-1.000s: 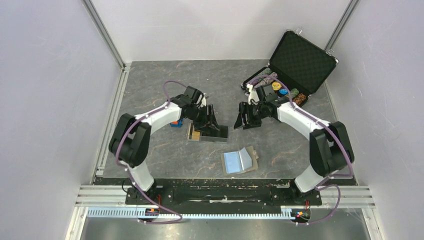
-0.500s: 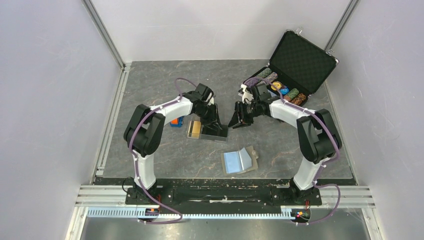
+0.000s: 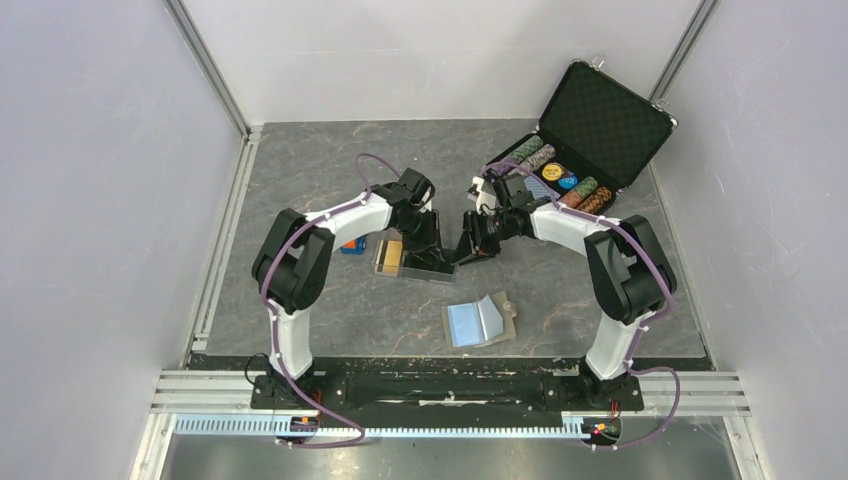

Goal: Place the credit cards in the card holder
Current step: Pick up the credit card from the storage box.

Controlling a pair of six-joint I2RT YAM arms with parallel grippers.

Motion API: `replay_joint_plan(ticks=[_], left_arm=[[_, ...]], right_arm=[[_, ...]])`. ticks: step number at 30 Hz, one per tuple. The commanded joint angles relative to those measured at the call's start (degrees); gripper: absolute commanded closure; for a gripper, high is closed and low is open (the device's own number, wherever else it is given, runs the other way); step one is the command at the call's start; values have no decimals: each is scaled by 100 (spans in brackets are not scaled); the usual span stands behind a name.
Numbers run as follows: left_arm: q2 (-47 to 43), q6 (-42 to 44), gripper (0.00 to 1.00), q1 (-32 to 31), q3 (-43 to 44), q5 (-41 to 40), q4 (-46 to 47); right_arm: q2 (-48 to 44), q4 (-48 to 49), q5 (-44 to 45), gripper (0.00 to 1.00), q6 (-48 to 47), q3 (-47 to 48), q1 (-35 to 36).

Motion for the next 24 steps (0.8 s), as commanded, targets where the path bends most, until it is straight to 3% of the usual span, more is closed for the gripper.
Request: replay_joint_plan(ticks=[1, 8, 19, 24], left_arm=[[-212, 201, 55, -77, 94, -325, -168], [-185, 238, 60, -183, 42, -344, -188], [52, 266, 66, -266, 106, -215, -227], [44, 297, 77, -311, 126, -169, -227]], right_arm=[[119, 149, -93, 66, -73, -24, 67], [189, 156, -3, 67, -119, -84, 150], [194, 171, -18, 76, -179, -192, 183], [195, 176, -30, 80, -185, -192, 187]])
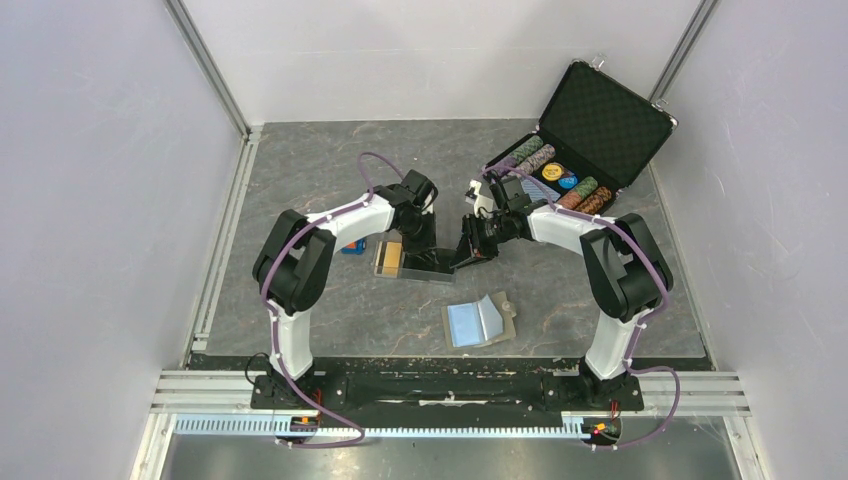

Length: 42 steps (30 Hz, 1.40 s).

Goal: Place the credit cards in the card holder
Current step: Pick up the credit card from the storage box.

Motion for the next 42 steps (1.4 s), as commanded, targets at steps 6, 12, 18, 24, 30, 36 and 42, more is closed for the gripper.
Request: replay_joint_plan(ticks=[6, 12, 18, 24, 30, 36, 42], left_arm=[[-76, 245, 89, -212, 165, 62, -148], [-98, 393, 89, -342, 403, -329, -515], [15, 547, 81, -474, 665, -569, -832], [66, 605, 81, -537, 818, -709, -1007], [-116, 468, 72, -491, 686, -816, -1017], [-475, 317, 61, -303, 336, -908, -1008], [-454, 358, 61, 15, 188, -1036, -973]], right_arm=[[18, 25, 40, 81, -203, -134, 83], [9, 30, 34, 81, -209, -165, 88], [0, 25, 23, 81, -214, -160, 93], [-26, 25, 23, 81, -192, -140, 89], [-155, -64, 27, 83, -57, -161, 93], [-355, -116, -69, 77, 97, -265, 132], [-539, 106, -209, 74, 309, -450, 190]])
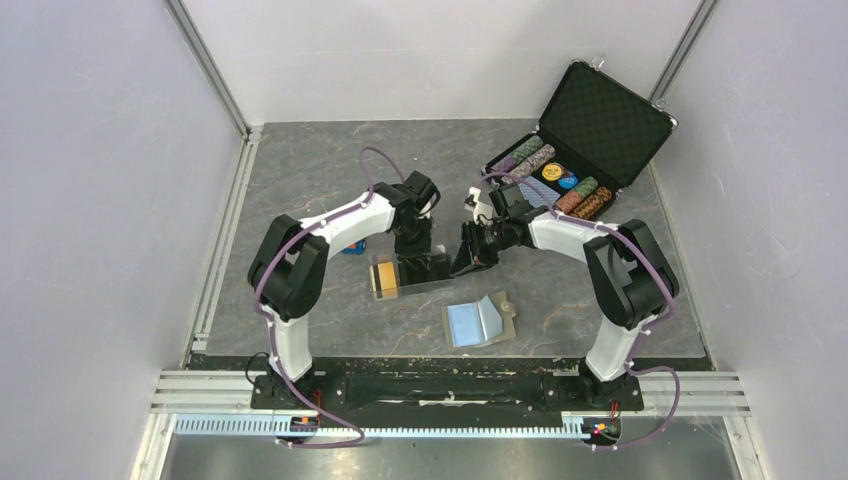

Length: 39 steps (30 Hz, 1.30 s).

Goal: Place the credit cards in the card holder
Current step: Pick up the credit card from the storage box.

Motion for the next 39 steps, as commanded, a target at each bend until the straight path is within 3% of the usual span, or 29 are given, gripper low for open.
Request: replay_joint_plan(ticks=[1, 13, 19, 26, 32, 39], left_arm=[[-116, 19, 62, 259, 74, -217, 63], [640, 309, 61, 477, 1091, -69, -188], [466, 162, 60, 478, 724, 441, -1], [318, -137, 61, 358, 33, 823, 560], [360, -105, 77, 233, 96, 836, 562], [263, -75, 87, 127, 239, 836, 553]], right_arm=[[-293, 78, -176, 74, 202, -160, 79], [-191, 338, -208, 69, 293, -149, 83], [-133, 342, -199, 69, 286, -117, 83], [-129, 347, -199, 79, 286, -112, 85], [-124, 357, -208, 83, 280, -123, 88], [-163, 359, -208, 85, 273, -150, 87]])
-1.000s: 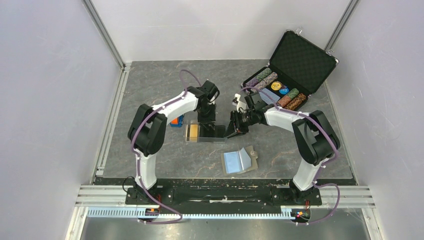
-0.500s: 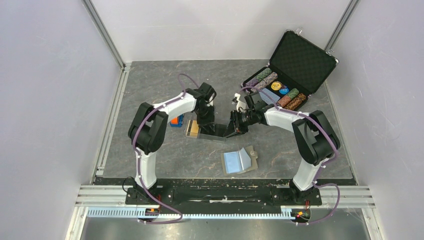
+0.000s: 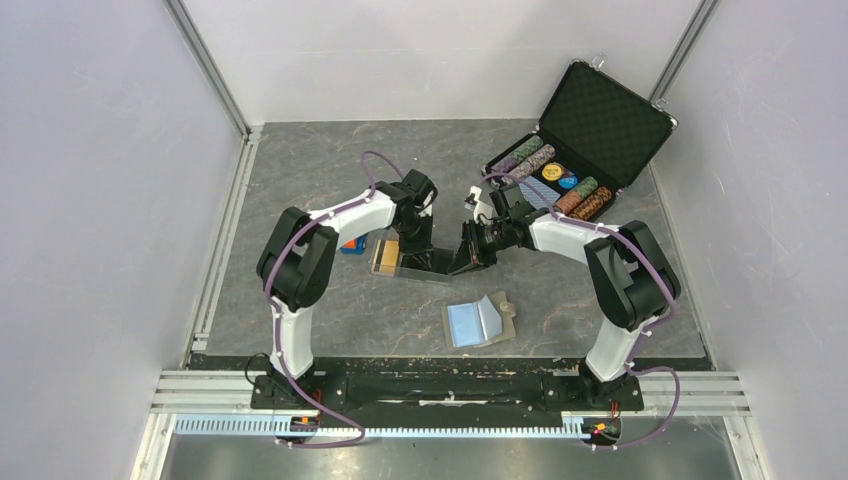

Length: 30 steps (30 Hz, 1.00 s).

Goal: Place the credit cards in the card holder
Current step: Pick up the credit card from the storage box.

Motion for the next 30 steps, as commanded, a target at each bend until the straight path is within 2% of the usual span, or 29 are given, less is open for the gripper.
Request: replay_joint_plan(ticks=[1, 10, 19, 30], left_arm=[[-214, -99, 88, -175, 155, 76, 163], [-268, 147, 88, -428, 574, -551, -392], [-116, 332, 76, -608, 811, -781, -651], [311, 605, 68, -678, 1126, -807, -1002]], right_arm=[[-71, 57, -55, 85, -83, 1, 44], [-98, 56, -72, 85, -88, -32, 51], [-112, 59, -64, 85, -103, -47, 44], [-145, 61, -64, 85, -116, -79, 55]])
